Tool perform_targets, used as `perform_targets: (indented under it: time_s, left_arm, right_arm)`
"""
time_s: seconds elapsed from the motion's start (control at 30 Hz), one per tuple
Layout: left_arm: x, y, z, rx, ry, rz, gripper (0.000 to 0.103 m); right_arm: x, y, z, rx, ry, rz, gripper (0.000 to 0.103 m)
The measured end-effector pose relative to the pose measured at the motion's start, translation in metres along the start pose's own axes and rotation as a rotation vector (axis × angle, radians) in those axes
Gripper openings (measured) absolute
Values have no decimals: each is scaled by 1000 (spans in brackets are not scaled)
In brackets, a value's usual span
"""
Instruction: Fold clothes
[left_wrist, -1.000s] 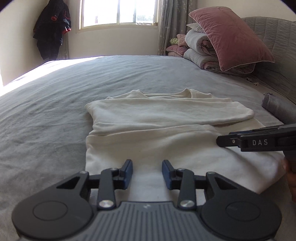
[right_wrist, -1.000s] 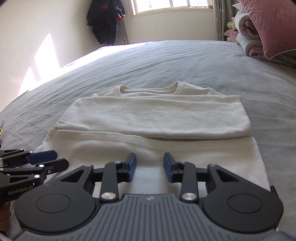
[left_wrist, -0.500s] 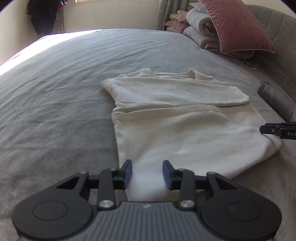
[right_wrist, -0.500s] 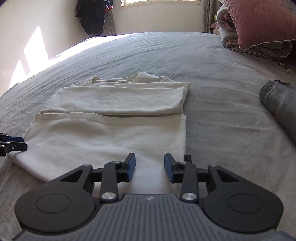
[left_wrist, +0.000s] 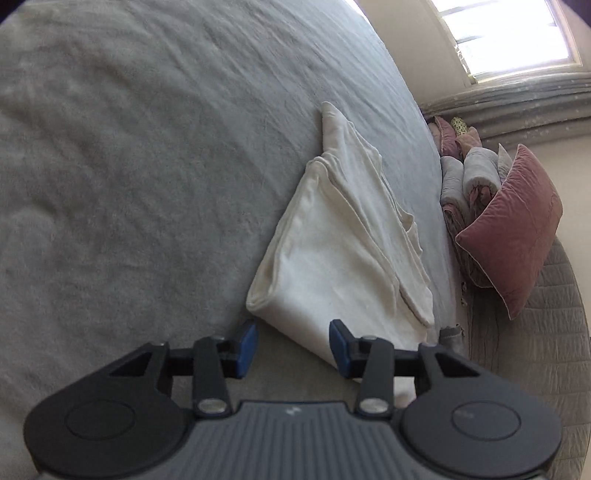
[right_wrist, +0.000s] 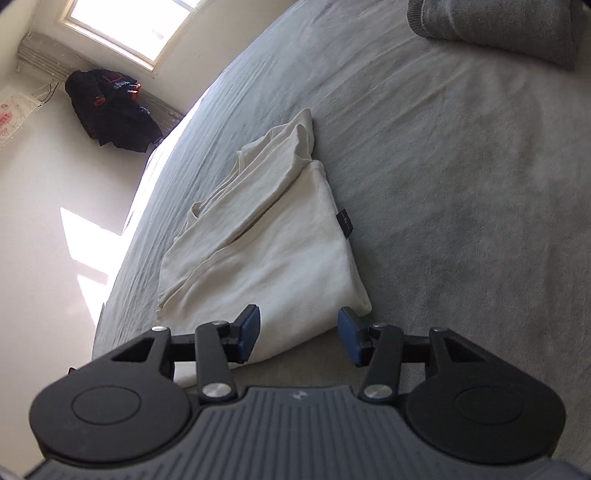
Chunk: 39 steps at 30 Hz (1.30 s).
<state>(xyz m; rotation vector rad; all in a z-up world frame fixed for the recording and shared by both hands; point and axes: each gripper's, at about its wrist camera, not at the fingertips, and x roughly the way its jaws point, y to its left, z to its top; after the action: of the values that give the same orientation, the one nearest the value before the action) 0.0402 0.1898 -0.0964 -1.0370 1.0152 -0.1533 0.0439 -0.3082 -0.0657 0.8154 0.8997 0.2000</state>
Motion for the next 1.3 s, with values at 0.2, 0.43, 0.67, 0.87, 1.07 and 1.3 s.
perform_targets:
  time_s: [0.2,0.43,0.67,0.87,1.07,1.3]
  left_arm:
    - [17,3,-20,-174,-139,-35,42]
    - [29,-4,-37,-244,-305,7,19]
    - [26,-29,-40,-218,-393,110,6]
    - [8,-41,-37,-195,-398,120,5]
    - [-13,-35,-46,-165,-375,113,5]
    - [-49,-13,-76,-128,-323,127,5]
  right_arm:
    - [18,-4,-12,107,-75,28,52]
    - [19,-24,-17,307,-246,65,36]
    - [11,-24,-27,408,-350,9,9]
    - [-7,-19,-39,392,-340,-19,9]
    - [-24,-19,-53,384,-305,-29,9]
    - [-45,-18,-71,368,-261,-45,9]
